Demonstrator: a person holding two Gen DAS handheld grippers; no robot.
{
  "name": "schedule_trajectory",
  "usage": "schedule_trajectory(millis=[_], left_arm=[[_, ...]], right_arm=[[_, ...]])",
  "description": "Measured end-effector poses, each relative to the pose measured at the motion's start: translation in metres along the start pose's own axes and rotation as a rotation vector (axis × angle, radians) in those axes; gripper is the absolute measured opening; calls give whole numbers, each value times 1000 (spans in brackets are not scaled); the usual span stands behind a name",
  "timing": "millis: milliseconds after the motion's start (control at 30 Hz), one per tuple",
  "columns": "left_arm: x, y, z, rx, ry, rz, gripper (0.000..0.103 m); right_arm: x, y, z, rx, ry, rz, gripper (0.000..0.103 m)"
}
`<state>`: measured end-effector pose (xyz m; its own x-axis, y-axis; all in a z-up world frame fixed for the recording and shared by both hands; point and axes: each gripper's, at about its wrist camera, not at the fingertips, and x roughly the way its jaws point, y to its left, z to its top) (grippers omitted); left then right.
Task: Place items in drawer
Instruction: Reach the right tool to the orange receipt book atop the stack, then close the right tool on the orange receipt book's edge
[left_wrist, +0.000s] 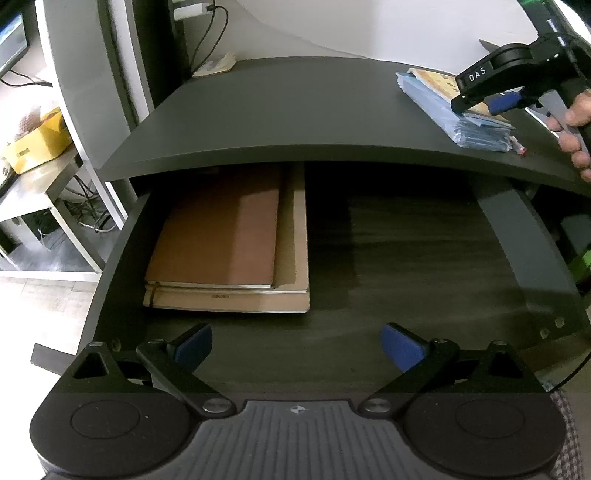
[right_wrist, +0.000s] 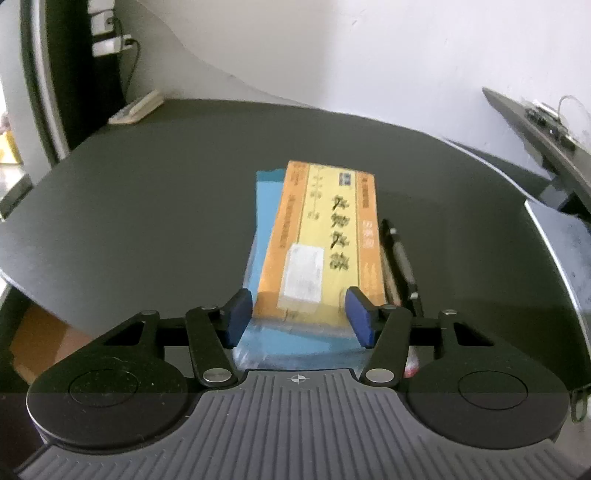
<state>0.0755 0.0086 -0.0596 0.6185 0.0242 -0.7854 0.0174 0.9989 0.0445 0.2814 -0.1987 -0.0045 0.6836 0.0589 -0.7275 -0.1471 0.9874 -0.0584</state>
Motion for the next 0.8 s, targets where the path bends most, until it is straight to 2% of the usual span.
schedule_trajectory(millis=[100,167,200,267,400,533,800], left_arm=[[-2,-1,-1,5,-2,1,99],[-3,-2,-1,5,-4,2,99],[-3,-2,-1,5,-4,2,99],[-3,-3,-1,10,-4,-2,99],[-2,-6,-1,15,-2,-7,99],[0,-7,0,16,4,-7,99],[2,-7,0,16,14,1,99]], right_arm=[[-17,-15,-4,84,-42,14,58],[-28,-36,-7,234,-74,50,57],[-31,-48,-9,320,-75,78,51],[-33,-70,-12,455,-68,117,40],[-24,-102,-19,594,-6,168,38],[-12,-115,-27,669,26,196,38],[2,-114,-29,680,39,173,37]])
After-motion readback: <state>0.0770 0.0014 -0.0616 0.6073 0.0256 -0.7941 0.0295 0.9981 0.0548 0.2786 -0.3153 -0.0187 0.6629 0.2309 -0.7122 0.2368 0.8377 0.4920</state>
